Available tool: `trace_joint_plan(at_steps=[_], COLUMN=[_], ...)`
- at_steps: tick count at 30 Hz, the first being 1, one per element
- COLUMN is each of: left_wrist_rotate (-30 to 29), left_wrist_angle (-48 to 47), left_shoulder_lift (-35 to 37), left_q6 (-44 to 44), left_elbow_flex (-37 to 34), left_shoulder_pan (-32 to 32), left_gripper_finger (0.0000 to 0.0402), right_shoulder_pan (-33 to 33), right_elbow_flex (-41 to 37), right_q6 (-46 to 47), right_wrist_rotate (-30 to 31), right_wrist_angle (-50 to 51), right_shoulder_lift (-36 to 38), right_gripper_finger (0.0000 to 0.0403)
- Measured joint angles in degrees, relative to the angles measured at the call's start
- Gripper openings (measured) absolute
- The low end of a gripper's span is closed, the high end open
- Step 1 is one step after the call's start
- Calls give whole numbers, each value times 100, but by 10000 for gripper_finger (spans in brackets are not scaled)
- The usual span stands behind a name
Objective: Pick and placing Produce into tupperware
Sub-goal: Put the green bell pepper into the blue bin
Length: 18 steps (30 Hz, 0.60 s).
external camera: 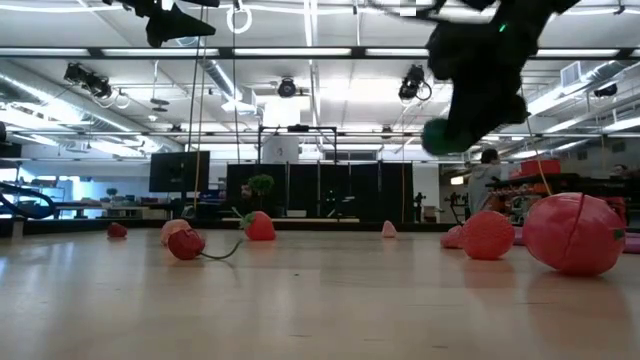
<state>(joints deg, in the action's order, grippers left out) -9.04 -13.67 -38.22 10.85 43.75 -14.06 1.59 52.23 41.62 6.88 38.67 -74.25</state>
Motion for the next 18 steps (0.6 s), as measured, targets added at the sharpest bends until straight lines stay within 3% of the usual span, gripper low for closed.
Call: trace_joint_plan(at_steps=[8,18], left_wrist_rotate=[0,0], left_wrist_angle=[-34,-71], left_shoulder_lift=[-2,-2], left_q6=[-15,-13], left_elbow_flex=[0,0], left_shoulder_pan=[1,2], left_gripper_finger=[291,291], right_shoulder_pan=[1397,3229], right_elbow_flex=[0,0], right_q6=[1349,4330], right_wrist_rotate=[627,791], right_wrist_angle=[150,748], right_shoulder_lift=[336,224], right_gripper_finger=[185,185])
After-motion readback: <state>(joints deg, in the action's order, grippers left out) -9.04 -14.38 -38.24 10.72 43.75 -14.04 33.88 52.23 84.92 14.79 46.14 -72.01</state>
